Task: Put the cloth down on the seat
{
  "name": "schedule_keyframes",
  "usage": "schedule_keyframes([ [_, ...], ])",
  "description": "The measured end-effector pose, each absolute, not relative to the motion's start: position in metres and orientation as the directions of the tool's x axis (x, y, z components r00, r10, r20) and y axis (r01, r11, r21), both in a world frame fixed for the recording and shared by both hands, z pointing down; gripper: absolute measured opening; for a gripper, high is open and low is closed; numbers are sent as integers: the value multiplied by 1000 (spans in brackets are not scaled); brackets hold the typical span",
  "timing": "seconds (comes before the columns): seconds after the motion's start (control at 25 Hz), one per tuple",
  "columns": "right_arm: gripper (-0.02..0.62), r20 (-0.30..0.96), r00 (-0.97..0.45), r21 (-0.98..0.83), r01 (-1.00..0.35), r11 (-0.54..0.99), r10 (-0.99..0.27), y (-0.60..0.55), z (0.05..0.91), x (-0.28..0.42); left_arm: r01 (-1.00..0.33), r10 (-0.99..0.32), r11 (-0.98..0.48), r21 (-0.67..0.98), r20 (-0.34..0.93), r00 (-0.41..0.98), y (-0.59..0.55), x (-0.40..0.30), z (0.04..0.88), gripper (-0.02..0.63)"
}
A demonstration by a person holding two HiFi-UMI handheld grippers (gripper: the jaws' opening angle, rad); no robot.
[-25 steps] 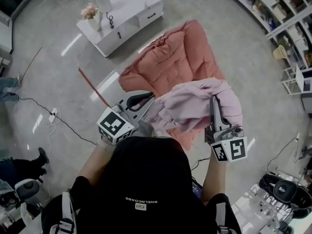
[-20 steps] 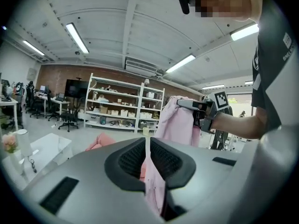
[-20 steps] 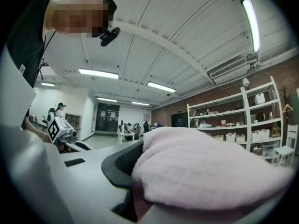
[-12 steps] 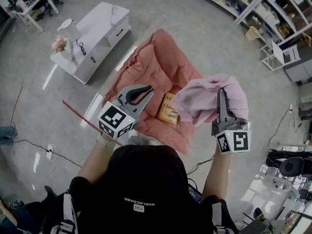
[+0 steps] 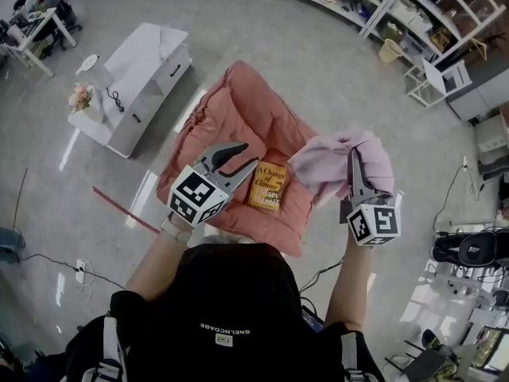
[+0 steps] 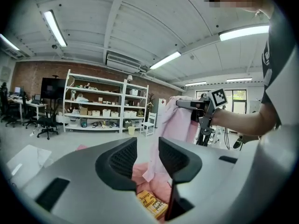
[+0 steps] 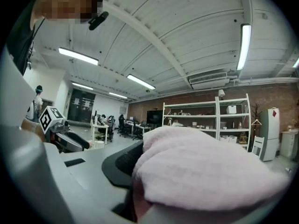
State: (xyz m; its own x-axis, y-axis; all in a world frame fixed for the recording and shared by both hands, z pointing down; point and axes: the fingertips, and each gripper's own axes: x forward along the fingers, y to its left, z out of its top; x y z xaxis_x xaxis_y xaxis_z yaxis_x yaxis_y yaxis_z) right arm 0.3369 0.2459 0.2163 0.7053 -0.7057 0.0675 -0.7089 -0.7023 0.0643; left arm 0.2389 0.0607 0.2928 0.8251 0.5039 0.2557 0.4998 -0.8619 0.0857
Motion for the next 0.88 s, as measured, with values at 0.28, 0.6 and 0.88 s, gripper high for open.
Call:
schedule_keyframes([
  [0.28, 92, 151, 675, -3, -731, -683, -722, 243, 263, 337, 476, 488, -871, 125, 334, 806, 60, 229, 326, 173],
  [0.6, 92, 257, 552, -90, -803, -589, -793, 205, 332, 313, 380, 420, -908, 178, 415, 807, 48, 198, 372, 185],
  [0.88, 92, 330, 428, -144, -858, -493, -841, 169, 378, 295, 285, 351, -935, 210, 462, 814, 38, 170, 399, 187],
])
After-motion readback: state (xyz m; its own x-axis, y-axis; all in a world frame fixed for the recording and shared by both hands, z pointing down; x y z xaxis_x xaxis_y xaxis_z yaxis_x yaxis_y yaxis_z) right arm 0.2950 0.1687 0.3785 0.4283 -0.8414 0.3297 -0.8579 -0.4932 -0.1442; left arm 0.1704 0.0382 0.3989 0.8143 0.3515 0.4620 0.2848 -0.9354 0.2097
